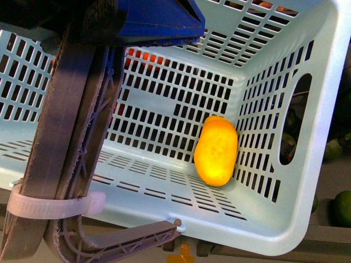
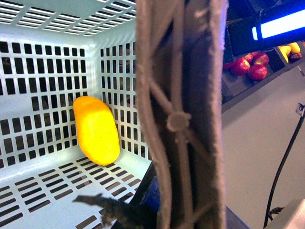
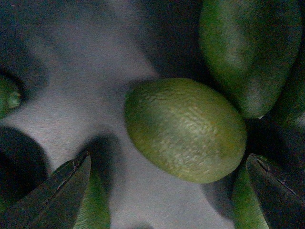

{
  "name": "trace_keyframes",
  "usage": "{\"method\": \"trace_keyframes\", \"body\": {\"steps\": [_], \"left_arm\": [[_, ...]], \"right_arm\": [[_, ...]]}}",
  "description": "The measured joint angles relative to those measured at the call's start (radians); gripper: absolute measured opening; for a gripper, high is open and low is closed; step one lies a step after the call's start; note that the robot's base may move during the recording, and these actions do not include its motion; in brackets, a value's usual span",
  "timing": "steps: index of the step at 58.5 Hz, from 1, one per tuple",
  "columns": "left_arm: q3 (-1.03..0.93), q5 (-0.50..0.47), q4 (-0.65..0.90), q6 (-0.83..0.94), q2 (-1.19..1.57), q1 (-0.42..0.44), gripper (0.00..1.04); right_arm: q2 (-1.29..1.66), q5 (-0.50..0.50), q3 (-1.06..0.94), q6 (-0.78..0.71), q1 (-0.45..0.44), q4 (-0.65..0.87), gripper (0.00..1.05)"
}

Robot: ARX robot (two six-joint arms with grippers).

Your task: Pick mango and avocado into basket

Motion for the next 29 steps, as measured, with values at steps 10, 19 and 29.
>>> {"method": "trace_keyframes", "body": {"steps": [10,19,29], "left_arm": [[0.000,0.000,0.000,0.000,0.000,0.000,0.04],[0.000,-0.003,0.000,0.000,0.000,0.000,0.04],[0.000,-0.006,0.000,0.000,0.000,0.000,0.04]], "right_arm": [[0.042,0.014,0.052,-0.052,0.000,-0.014,0.96],[0.069,0.018,0.073,-0.087,0.000,-0.035,0.96],[0.095,0.021,0.086,-0.100,-0.001,-0.012,0.96]]}}
